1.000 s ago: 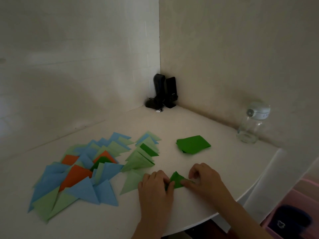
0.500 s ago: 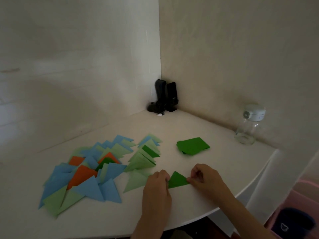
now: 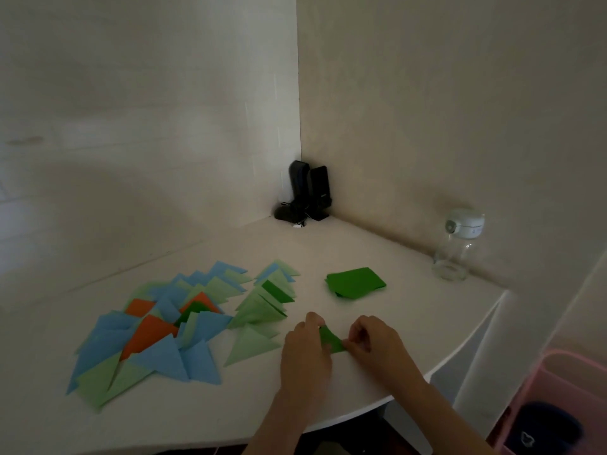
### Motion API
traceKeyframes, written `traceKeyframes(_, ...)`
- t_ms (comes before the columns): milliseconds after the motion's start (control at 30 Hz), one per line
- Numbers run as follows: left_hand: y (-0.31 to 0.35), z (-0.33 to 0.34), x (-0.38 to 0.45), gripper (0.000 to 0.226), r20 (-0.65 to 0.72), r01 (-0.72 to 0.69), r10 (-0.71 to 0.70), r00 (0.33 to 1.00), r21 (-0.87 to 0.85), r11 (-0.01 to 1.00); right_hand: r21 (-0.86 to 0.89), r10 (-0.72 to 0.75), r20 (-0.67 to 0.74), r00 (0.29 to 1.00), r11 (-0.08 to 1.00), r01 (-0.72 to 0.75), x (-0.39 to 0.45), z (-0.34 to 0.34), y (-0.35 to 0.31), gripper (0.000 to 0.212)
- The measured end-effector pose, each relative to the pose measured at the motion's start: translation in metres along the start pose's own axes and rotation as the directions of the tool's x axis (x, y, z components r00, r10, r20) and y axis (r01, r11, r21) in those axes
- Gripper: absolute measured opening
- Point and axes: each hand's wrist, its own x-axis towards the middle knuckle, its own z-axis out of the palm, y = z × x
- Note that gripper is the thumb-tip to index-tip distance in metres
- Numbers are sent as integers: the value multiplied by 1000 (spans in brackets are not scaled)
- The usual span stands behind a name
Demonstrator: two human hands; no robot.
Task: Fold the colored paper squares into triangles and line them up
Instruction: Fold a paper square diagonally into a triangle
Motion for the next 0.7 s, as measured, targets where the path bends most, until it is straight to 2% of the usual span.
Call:
traceKeyframes(233,-21,-30,-8,22,-192,-84,55,980,-148,985,128,97,-112,989,988,-82,4,-5,-2,22)
traceKeyframes(333,-44,-51,-12,29,-236,-40,-7,972,-190,981,-13,64,-177,982,998,-67,20,-6,0,20)
traceKeyframes(433,-62,-70,-17,31,-245,-15,-33,969,-194,981,-108,40,-216,976,992,-64,39,-4,4,28)
traceKeyframes(567,-75,-83,-23,24,-241,1,-46,969,-181,983,-157,100,-189,977,979,-131,58,1,2,40)
traceKeyframes(700,-86,-84,-24,22,-247,-12,-11,969,-91,996,-168,137,-182,974,971,-168,63,6,-3,35)
